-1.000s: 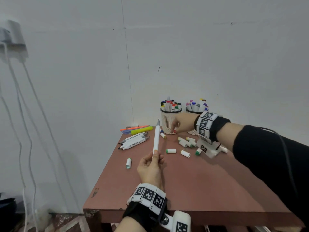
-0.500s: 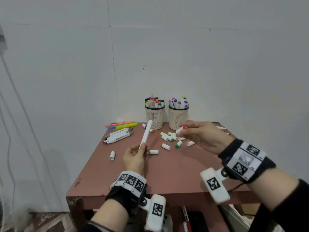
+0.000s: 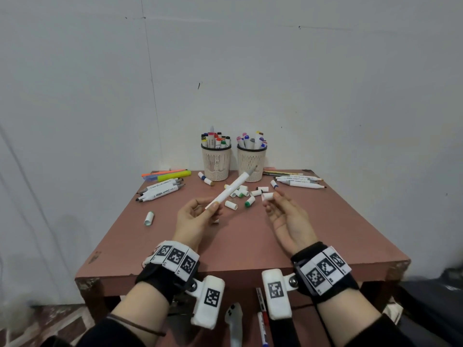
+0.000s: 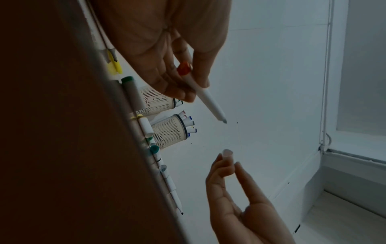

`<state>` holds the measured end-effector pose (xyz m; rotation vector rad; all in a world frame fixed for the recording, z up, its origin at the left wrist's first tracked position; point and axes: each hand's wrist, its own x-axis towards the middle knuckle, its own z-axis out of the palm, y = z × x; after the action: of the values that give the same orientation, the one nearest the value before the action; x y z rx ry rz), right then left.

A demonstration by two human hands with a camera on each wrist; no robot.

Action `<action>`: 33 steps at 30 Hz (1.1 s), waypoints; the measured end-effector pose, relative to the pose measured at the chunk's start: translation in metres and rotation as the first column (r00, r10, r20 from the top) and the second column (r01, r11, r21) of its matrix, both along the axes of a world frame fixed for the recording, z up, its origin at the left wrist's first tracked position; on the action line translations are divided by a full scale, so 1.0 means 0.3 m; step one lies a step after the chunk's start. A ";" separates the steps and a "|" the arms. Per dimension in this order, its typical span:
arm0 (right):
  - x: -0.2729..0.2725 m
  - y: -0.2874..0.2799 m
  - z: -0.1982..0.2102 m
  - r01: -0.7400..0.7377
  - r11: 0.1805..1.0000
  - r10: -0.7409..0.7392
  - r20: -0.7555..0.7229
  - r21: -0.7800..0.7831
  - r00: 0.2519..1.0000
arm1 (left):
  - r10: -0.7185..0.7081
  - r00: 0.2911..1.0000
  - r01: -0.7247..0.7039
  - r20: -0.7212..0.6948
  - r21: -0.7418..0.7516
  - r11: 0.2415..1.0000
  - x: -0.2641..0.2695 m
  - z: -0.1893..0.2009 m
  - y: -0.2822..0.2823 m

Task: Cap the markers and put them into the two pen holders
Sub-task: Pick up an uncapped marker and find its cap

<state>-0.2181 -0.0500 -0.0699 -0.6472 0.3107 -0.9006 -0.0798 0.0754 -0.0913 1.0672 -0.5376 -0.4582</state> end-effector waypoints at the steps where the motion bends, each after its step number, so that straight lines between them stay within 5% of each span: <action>1: 0.004 -0.010 -0.005 0.004 1.000 -0.005 0.019 0.016 1.000 | -0.004 1.000 0.004 0.012 0.017 1.000 -0.001 -0.002 -0.002; 16: 0.010 -0.078 -0.048 0.220 0.975 -0.219 0.032 -0.020 0.975 | -0.005 0.999 0.004 0.047 0.018 1.000 0.004 -0.020 -0.017; 33: 0.001 -0.056 -0.047 0.091 0.992 -0.091 -0.001 -0.085 0.996 | -0.110 0.992 0.103 0.062 0.103 0.989 -0.007 -0.022 -0.015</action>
<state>-0.2179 -0.0667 -0.0840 -0.7182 0.3093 -1.0038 -0.0821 0.0709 -0.0978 1.1560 -0.6389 -0.5493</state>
